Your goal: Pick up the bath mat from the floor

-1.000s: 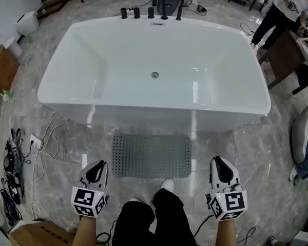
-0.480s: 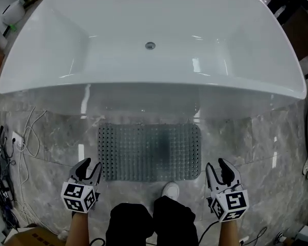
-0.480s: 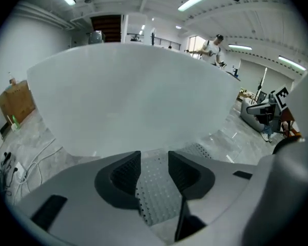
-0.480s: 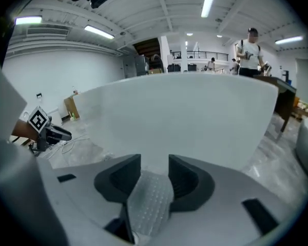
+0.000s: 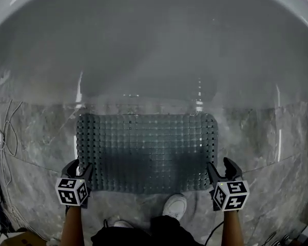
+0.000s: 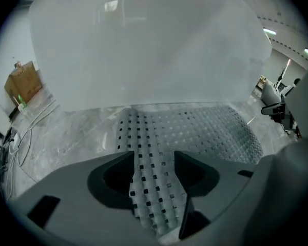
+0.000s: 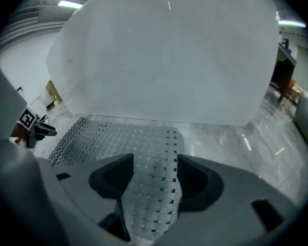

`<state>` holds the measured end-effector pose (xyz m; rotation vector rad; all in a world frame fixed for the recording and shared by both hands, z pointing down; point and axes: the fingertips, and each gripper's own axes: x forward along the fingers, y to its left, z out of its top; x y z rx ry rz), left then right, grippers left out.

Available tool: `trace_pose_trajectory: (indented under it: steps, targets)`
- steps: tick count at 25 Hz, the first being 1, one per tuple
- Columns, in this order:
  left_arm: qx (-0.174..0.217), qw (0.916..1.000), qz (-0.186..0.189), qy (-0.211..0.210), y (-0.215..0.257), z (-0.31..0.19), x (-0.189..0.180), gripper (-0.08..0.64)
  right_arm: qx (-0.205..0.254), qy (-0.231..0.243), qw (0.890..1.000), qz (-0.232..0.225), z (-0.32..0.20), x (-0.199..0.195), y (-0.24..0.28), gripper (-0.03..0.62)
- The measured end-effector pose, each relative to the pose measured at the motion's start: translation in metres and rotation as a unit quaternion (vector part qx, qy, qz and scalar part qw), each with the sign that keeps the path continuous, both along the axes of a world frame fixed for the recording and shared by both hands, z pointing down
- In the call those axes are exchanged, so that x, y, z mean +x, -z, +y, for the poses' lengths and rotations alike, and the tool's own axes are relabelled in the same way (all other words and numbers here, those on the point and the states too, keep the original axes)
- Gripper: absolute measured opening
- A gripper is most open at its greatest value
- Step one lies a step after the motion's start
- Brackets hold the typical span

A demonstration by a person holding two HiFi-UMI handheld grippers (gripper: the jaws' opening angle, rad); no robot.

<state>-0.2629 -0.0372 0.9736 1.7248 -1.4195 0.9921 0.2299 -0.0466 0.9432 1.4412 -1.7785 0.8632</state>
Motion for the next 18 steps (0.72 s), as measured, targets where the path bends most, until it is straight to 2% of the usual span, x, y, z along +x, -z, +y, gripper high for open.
trace_pose_trajectory:
  steps: [5,10,15,16,18]
  targets:
    - [-0.024,0.9989,-0.037,0.016,-0.058,0.006,-0.031,0.253,-0.039,-0.007,0.999,0.027,0.002,0.019,-0.071,0.273]
    - [-0.041,0.9976,-0.043,0.034,-0.086,0.008,-0.049,0.292,-0.084,-0.015,0.996,0.024,0.004,0.028,-0.118,0.285]
    - [-0.048,0.9966,-0.064,0.021,-0.093,0.006,-0.053,0.322,-0.101,-0.018,0.995,0.020,0.005,0.030,-0.133,0.295]
    - [-0.051,0.9965,-0.064,0.019,-0.094,0.006,-0.054,0.350,-0.101,-0.017,0.995,0.020,0.005,0.031,-0.133,0.298]
    - [-0.058,0.9966,-0.057,0.016,-0.096,0.005,-0.056,0.351,-0.105,-0.019,0.994,0.026,0.004,0.033,-0.133,0.305]
